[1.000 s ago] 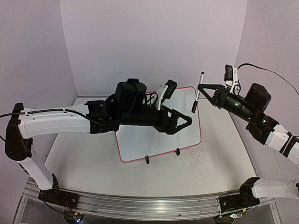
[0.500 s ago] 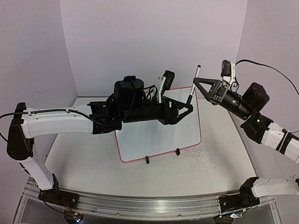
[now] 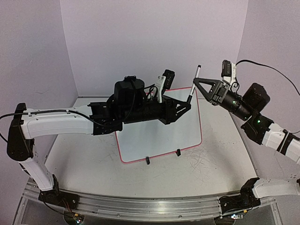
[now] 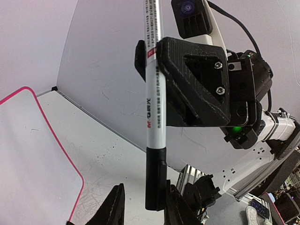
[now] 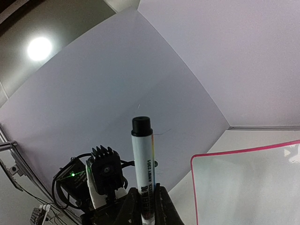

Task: Write a sentence on the whiteboard
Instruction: Pass from the right arm to the left, then open the pen cap from the whiteboard marker, then put down the pen cap at the corner of the board.

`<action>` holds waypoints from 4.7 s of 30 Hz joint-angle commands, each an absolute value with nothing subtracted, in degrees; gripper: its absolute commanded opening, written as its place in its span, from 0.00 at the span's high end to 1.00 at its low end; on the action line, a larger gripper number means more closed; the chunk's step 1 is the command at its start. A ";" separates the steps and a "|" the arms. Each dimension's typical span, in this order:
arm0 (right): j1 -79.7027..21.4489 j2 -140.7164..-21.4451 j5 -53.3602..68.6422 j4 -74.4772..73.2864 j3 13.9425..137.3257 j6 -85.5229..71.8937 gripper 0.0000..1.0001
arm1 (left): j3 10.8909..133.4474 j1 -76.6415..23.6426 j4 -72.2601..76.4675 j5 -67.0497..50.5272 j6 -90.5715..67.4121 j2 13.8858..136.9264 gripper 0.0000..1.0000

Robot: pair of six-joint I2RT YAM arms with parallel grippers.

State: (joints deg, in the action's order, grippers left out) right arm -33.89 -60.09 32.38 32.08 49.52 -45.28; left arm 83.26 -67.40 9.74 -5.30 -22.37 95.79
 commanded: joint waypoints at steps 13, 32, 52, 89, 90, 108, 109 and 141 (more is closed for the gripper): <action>-35.69 -59.86 31.93 29.40 53.22 -42.10 0.99 | 85.96 -66.93 12.19 -2.49 -19.96 95.21 0.99; -35.73 -62.61 23.65 -20.69 75.02 2.42 0.02 | 83.10 -63.90 -7.47 -7.92 -4.23 85.33 1.00; -36.55 -76.49 55.46 -23.97 82.27 -1.58 0.42 | 82.23 -63.90 -11.34 -12.38 -3.60 83.95 1.00; -39.56 -77.88 54.70 -20.37 77.95 2.39 0.75 | 84.28 -63.90 -14.58 -15.46 -3.53 85.80 1.00; -39.57 -77.96 54.79 -20.44 77.87 2.51 0.77 | 84.27 -63.89 -14.70 -15.38 -3.51 85.79 1.00; -39.48 -76.03 54.97 -20.68 77.30 3.78 1.00 | 82.47 -63.91 -15.98 -11.94 -2.45 83.78 1.00; -39.39 -75.18 53.99 -19.80 77.11 3.17 1.00 | 81.93 -63.90 -15.96 -11.37 -2.25 83.38 1.00; -20.87 -50.52 17.58 -7.83 60.48 -9.57 1.00 | 57.01 -37.27 -35.41 31.83 -37.43 56.03 1.00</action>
State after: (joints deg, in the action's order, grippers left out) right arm -20.88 -50.87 15.81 -9.06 60.61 -9.66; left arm 60.93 -46.99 -29.69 36.15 -28.86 57.59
